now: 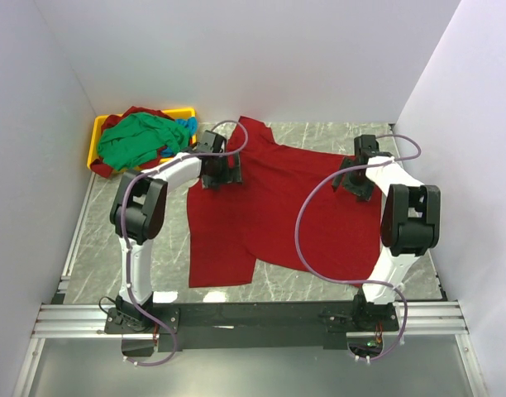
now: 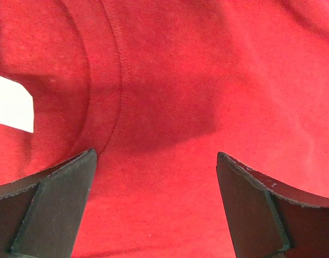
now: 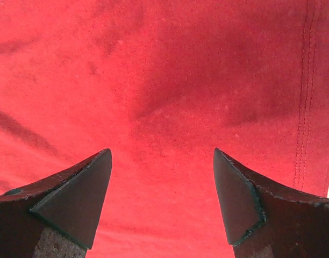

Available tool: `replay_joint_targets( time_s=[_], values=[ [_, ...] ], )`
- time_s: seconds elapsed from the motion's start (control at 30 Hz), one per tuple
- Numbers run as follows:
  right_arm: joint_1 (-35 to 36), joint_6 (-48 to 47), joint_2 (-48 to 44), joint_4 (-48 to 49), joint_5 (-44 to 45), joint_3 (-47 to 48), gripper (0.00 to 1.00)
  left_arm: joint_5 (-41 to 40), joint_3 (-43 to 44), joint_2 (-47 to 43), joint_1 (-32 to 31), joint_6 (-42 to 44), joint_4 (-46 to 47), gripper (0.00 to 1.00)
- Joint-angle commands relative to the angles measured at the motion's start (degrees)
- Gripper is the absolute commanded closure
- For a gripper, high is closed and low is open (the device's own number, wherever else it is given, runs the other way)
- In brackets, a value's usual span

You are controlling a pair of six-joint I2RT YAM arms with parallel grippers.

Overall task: Fold and stack the t-shirts
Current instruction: Flatten the tshirt out

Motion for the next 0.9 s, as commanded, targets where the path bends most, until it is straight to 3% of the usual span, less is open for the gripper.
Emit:
replay_joint_targets(
  time_s=[0.0,0.47,0.87],
  values=[
    [-0.07,1.31,-0.49,0.91,0.18,0.67,0.18,-3.0,0.98,-0.33,0.22,-0.28,-1.02,0.01],
    [-2.44,2.63,10.49,-3.4,0.62,8.31,0.19,-6.08,15.65,12.59,0.92,2.62,-8.67,0.0],
    [-4.37,2.99,23.5,-11.75,-0.88,28.08,0.2,-2.12,33.67,24.37,1.54,5.79,-9.64,0.01]
  ],
)
